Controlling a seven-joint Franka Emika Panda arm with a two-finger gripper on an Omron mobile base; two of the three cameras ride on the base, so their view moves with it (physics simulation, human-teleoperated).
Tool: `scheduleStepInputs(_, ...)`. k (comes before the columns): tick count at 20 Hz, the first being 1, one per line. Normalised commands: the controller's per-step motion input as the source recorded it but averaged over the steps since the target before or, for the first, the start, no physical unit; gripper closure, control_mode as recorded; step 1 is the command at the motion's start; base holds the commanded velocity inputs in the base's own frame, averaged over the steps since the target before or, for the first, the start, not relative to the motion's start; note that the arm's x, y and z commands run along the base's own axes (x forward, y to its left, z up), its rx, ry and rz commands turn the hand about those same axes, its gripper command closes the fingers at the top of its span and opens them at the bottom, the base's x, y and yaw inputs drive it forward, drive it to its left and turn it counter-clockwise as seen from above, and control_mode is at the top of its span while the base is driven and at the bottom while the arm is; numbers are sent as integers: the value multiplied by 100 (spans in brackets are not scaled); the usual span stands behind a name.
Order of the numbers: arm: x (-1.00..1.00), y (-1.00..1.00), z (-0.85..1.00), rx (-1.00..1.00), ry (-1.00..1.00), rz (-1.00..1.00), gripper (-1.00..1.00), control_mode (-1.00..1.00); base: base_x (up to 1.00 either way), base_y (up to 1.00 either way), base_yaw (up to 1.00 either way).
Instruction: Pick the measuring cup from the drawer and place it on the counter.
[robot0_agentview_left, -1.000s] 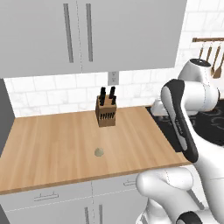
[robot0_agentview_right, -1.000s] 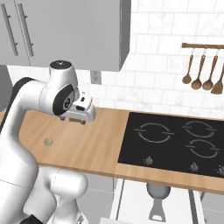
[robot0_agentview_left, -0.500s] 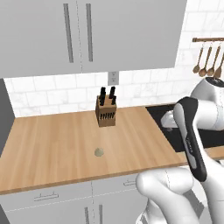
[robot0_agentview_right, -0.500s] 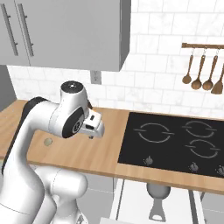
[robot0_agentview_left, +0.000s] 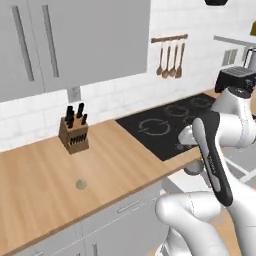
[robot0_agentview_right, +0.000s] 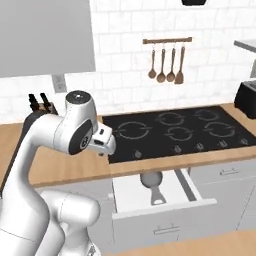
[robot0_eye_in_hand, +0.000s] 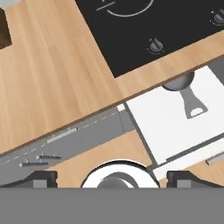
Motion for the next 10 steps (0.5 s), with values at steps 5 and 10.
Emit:
scheduleStepInputs(5, 0, 0, 0, 0, 0, 0, -100, 100, -24, 18, -86)
scheduleStepInputs(10, 0, 0, 0, 0, 0, 0, -100, 100, -50, 30, -74)
